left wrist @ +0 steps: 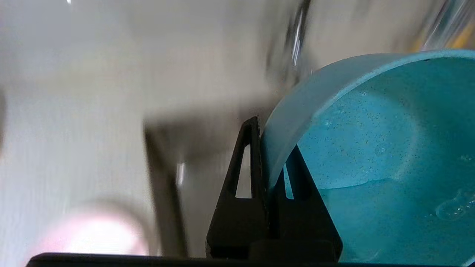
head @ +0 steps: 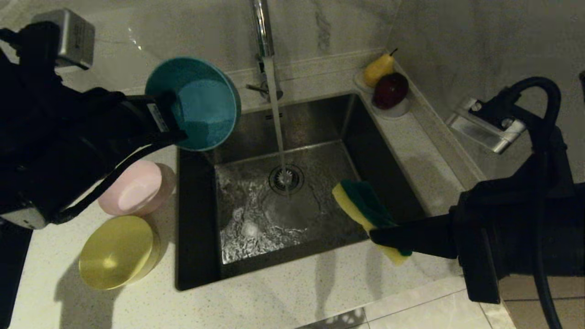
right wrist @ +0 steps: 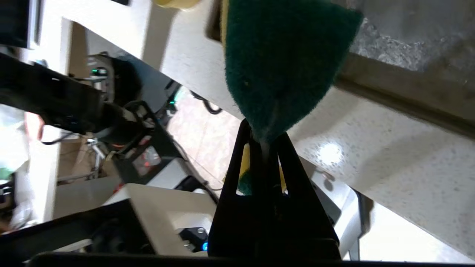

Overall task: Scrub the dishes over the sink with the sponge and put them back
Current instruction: Wash the bowl, then wipe the bowl

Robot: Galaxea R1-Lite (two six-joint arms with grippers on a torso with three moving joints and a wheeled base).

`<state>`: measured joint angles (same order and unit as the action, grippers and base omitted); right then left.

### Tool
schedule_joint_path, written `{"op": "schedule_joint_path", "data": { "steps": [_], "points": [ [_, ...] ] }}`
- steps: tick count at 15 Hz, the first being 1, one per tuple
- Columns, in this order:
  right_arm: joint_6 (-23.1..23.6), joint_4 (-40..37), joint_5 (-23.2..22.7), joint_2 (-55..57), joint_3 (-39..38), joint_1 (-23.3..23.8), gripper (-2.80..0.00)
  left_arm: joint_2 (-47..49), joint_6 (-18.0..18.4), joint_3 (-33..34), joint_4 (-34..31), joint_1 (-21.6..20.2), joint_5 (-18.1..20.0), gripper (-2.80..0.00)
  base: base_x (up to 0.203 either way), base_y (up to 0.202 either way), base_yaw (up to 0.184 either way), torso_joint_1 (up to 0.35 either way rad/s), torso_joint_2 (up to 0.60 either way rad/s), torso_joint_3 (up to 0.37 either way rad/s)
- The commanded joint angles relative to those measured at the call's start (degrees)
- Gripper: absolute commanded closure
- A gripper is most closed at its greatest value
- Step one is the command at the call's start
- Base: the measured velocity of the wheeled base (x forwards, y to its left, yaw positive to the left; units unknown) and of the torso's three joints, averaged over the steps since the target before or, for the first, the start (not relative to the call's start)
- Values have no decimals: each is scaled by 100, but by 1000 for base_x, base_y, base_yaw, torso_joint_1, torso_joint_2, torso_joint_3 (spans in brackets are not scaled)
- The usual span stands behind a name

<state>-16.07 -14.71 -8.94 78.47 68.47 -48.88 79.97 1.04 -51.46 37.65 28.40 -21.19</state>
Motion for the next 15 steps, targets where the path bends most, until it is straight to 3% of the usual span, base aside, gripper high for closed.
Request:
{"op": "schedule_joint_path", "data": {
  "steps": [1,3,5,9,12,15],
  "points": [
    [-15,-141,-154,85,403,-41,0,-183,-399,-436,-1729,149,-5,0,0,0,0,0,0,0],
    [-21,-295,-286,116,714,-126,0,-232,-527,-782,-2527,354,22,0,0,0,0,0,0,0],
    [-22,-556,-354,193,1047,-188,0,-191,-528,-1057,-2894,792,-52,0,0,0,0,0,0,0],
    [-339,-1376,-396,533,1978,-309,0,121,-402,-1121,-2900,1292,-523,0,0,0,0,0,0,0],
    [-858,-1778,-450,937,2698,-347,0,550,-311,-1074,-2274,1627,-899,0,0,0,0,0,0,0],
    [-1320,-1969,-795,1288,3195,-350,0,846,190,-1011,-1240,1850,-1290,0,0,0,0,0,0,0]
  ]
}}
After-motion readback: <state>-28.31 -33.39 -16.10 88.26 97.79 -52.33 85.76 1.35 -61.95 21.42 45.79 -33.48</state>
